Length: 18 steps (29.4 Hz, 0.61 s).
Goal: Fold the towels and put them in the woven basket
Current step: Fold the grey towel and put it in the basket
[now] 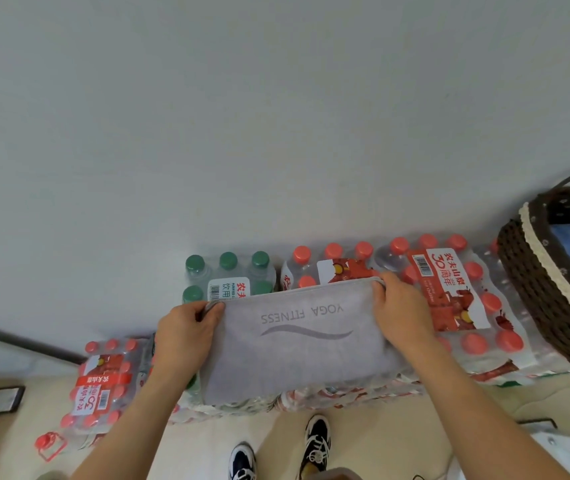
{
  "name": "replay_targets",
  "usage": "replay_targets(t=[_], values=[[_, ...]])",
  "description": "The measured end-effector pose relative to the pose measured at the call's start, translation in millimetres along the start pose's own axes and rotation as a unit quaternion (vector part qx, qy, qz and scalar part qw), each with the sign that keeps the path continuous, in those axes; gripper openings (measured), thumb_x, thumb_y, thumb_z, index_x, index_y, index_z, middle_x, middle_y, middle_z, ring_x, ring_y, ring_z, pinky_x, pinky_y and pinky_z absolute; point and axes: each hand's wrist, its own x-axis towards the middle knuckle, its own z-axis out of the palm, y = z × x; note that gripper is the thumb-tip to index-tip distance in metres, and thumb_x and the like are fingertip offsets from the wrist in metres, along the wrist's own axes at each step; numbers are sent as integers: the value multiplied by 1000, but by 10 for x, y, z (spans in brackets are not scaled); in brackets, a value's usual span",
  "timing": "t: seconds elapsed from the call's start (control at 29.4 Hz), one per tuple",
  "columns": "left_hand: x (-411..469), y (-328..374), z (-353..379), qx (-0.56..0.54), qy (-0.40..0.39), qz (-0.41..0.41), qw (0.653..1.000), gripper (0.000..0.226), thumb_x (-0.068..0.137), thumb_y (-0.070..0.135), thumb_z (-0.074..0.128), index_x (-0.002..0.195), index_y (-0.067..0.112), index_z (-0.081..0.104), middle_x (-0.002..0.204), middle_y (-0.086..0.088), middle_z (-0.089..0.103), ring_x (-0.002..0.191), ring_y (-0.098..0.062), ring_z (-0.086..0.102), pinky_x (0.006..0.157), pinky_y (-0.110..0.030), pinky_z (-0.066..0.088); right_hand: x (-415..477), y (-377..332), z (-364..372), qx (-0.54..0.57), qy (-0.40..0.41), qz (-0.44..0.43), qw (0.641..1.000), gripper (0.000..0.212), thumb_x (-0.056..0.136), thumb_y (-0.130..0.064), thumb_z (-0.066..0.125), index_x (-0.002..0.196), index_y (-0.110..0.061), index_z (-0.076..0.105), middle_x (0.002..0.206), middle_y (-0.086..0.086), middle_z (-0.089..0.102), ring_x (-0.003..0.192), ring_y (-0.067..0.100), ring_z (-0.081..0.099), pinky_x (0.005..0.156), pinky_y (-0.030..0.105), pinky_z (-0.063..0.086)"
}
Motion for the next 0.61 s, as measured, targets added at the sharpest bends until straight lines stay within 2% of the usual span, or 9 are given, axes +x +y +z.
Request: replay_targets(t=[0.1, 0.27, 0.41, 0.51, 0.58, 0.61], values=[[29, -2, 10, 14, 2, 0, 1000, 33, 92, 40, 56, 78, 15, 70, 70, 0, 67, 67, -19, 59, 68, -38, 53, 38, 15, 0, -6, -11, 5, 1000, 30, 102, -31, 35, 115, -12, 55, 91, 10, 69, 83, 30, 65, 72, 39, 50], [31, 26, 28, 27, 3, 4, 1000, 33, 93, 43, 52, 79, 16, 65, 68, 5, 63, 64, -13, 56, 60, -32, 47, 86, 18, -13, -35, -34, 10, 999, 29, 102, -32, 32, 115, -13, 51, 84, 8, 66, 78, 29, 63, 63, 33, 42], [24, 22, 60, 62, 21, 31, 997, 32, 93, 43, 51, 82, 15, 61, 73, -2, 66, 63, -18, 56, 55, -31, 41, 138, 0, -38, -65, -60, 13, 996, 29, 102, -34, 29, 117, -16, 47, 73, -1, 54, 69, 24, 56, 60, 33, 44], [-10, 20, 84, 125, 48, 78, 988, 29, 95, 44, 47, 98, 17, 57, 84, -11, 69, 74, -36, 63, 60, -35, 45, 160, -34, -33, -90, -65, 18, 994, 27, 102, -35, 27, 117, -18, 42, 71, -1, 53, 67, 23, 54, 60, 34, 46], [-17, 12, 82, 173, 58, 100, 978, 30, 96, 43, 44, 111, 20, 56, 88, -12, 70, 77, -37, 65, 62, -37, 47, 150, -61, -27, -99, -56, 20, 993, 25, 102, -34, 28, 118, -19, 41, 76, 1, 57, 70, 25, 57, 61, 36, 49], [-13, -3, 82, 192, 63, 115, 973, 30, 97, 43, 43, 112, 22, 57, 85, -11, 71, 74, -36, 65, 59, -36, 47, 143, -73, -24, -103, -48, 19, 993, 27, 102, -34, 29, 121, -18, 41, 85, 4, 60, 74, 26, 60, 62, 36, 49]])
